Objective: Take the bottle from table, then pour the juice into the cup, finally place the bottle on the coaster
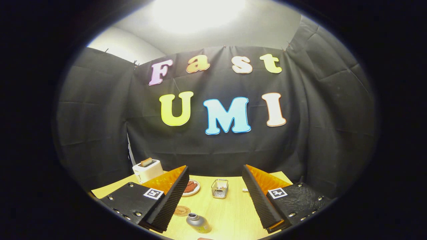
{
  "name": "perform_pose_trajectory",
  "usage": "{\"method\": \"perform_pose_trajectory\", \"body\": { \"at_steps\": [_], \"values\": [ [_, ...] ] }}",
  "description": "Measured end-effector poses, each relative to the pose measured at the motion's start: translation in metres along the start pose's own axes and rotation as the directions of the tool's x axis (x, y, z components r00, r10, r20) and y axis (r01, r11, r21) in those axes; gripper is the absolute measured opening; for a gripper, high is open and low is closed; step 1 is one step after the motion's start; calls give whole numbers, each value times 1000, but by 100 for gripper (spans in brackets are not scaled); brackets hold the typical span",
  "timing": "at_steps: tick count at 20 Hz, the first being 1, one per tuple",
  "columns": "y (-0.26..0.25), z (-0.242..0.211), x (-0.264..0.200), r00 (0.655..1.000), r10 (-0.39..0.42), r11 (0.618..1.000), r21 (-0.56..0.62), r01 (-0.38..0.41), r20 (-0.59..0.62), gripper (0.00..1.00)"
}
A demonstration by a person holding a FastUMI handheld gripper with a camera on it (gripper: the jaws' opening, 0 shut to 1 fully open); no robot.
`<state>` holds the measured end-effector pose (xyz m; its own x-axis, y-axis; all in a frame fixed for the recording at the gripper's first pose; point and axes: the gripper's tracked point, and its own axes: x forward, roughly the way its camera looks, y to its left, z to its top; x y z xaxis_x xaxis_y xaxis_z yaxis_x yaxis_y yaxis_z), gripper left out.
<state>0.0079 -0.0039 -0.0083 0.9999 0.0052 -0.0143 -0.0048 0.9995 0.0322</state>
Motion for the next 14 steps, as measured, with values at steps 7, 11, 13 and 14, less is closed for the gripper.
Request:
{"method": "perform_pose_trajectory", "body": {
  "at_steps": [7, 11, 13, 14],
  "values": [
    [5, -3, 5, 1000, -8, 1000, -2, 8, 2, 98],
    [10, -12, 10, 1000, 14, 1000, 3, -14, 19, 98],
    [18, -22, 13, 999, 43, 999, 25, -43, 24, 98],
    [23, -28, 14, 998, 61, 997, 36, -62, 31, 98]
  ]
}}
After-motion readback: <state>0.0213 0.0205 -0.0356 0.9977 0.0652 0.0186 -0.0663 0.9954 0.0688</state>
